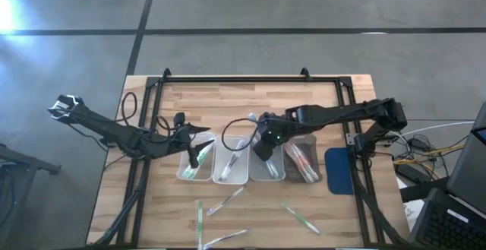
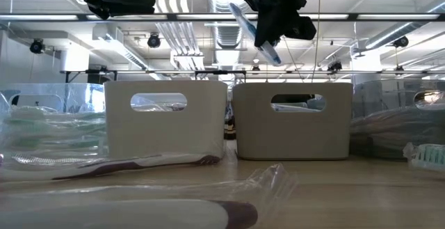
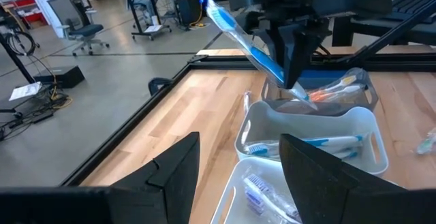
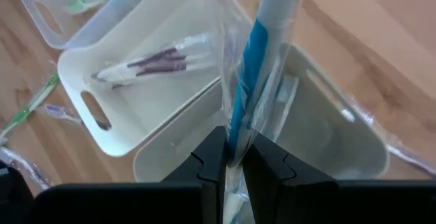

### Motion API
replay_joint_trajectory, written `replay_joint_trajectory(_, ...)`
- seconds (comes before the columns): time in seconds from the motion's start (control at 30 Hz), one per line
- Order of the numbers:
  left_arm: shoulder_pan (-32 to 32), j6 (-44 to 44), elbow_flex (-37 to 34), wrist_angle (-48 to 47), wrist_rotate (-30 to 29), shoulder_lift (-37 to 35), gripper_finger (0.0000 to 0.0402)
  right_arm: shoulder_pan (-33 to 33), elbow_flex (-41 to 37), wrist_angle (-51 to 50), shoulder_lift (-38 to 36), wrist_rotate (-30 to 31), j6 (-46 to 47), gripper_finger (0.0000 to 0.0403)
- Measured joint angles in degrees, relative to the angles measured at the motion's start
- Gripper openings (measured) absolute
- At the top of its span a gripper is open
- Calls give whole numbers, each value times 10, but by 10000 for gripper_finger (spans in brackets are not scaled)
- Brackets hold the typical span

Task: Pick & Place Toothbrushes
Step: Put the blue toothbrush into the gray bin

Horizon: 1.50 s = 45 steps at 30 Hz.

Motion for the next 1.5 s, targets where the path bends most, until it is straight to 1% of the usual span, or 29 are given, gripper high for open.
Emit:
replay_joint_trajectory(0.37, 0, -2, 0, -2, 0, 0, 206, 29, -27, 1, 1, -3, 45, 34)
replay_joint_trajectory(0.5, 0, -2, 0, -3, 0, 0, 206, 29, -45, 3, 1, -7, 67, 34)
replay_joint_trajectory(0.93, 0, -2, 0, -5, 0, 0, 206, 34, -97, 6, 1, -42, 108, 34)
replay_joint_trajectory(1.07, 0, -2, 0, -5, 0, 0, 206, 34, -98, 38, 1, -60, 113, 33)
replay_joint_trajectory(1.2, 0, -1, 0, -5, 0, 0, 206, 32, -69, 32, 1, -77, 113, 27)
replay_joint_trajectory(1.33, 0, -1, 0, -5, 0, 0, 206, 31, -32, -29, 1, -76, 125, 23)
replay_joint_trajectory(1.43, 0, -1, 0, -3, 0, 0, 206, 32, -8, -59, 17, -76, 140, 22)
replay_joint_trajectory(1.5, 0, -1, 0, -3, 0, 0, 206, 37, 9, -78, 45, -79, 140, 21)
